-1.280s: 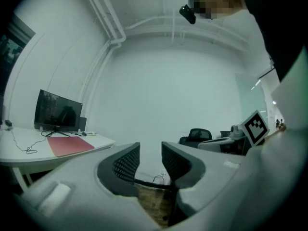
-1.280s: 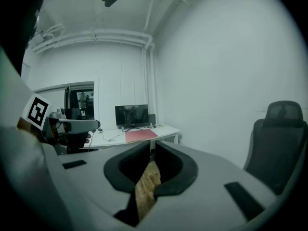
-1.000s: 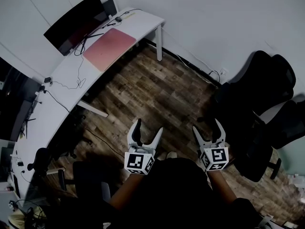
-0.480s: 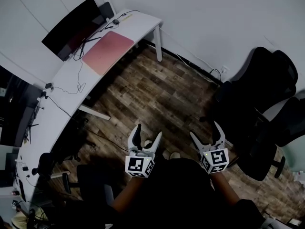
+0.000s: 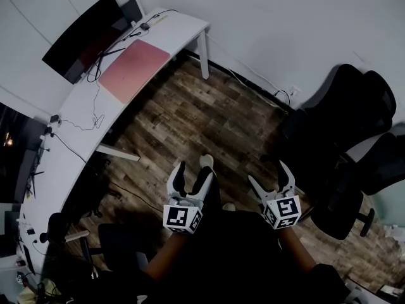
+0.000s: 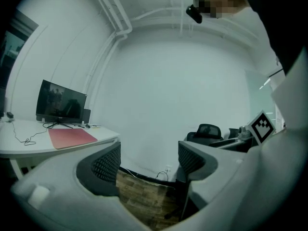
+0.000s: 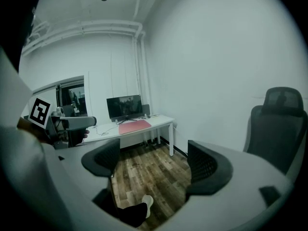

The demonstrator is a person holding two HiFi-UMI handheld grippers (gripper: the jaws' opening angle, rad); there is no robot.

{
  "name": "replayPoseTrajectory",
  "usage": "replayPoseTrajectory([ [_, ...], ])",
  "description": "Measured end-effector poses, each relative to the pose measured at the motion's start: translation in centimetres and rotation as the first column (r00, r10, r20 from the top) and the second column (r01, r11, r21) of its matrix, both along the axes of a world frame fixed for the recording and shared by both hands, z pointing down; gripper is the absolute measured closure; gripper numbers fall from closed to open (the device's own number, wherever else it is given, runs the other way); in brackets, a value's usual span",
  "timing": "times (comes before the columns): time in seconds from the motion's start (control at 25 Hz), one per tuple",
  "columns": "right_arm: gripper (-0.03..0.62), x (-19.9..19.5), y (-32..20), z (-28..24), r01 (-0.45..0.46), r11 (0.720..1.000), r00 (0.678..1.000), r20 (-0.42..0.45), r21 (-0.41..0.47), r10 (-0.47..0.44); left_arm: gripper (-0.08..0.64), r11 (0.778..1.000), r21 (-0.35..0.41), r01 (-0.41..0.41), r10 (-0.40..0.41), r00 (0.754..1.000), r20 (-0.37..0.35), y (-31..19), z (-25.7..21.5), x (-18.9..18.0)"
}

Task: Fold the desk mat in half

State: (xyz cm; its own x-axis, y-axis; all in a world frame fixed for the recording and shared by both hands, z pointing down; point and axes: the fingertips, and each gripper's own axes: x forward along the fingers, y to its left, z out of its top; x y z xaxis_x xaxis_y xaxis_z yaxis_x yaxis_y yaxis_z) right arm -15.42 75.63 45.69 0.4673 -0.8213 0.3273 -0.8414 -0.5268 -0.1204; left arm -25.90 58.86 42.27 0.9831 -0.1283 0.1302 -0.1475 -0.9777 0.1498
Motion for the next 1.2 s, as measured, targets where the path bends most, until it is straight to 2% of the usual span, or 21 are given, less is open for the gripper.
replayPoseTrajectory([
  [0.32,0.17,6.7,-5.3,0.6,-0.025,0.998,1.0,0.017,-0.051,0.026,0.201,1.0,0.011,0.008,-0.008,0.999,-0.052,-8.7,-0.9,8.3],
  [0.48,0.17,11.4,-8.9,0.5,-0.074,0.996,0.997,0.028,-0.056,0.076,0.201,1.0,-0.005,0.018,-0.019,0.999,-0.038,-14.1,0.0,12.2],
  [0.72,0.17,17.4,-15.2,0.6,-0.073,0.993,0.997,0.02,-0.098,0.076,0.201,0.999,-0.03,0.045,-0.045,0.999,-0.018,-21.1,1.1,16.6],
  [0.96,0.17,21.9,-21.9,1.3,-0.112,0.988,0.991,0.055,-0.106,0.119,0.201,0.991,-0.092,0.095,-0.095,0.995,0.003,-28.5,2.3,19.1],
  [1.2,0.17,24.3,-28.1,0.5,-0.081,0.986,0.996,0.014,-0.146,0.084,0.201,0.99,-0.081,0.115,-0.116,0.993,-0.01,-35.3,2.1,21.3],
])
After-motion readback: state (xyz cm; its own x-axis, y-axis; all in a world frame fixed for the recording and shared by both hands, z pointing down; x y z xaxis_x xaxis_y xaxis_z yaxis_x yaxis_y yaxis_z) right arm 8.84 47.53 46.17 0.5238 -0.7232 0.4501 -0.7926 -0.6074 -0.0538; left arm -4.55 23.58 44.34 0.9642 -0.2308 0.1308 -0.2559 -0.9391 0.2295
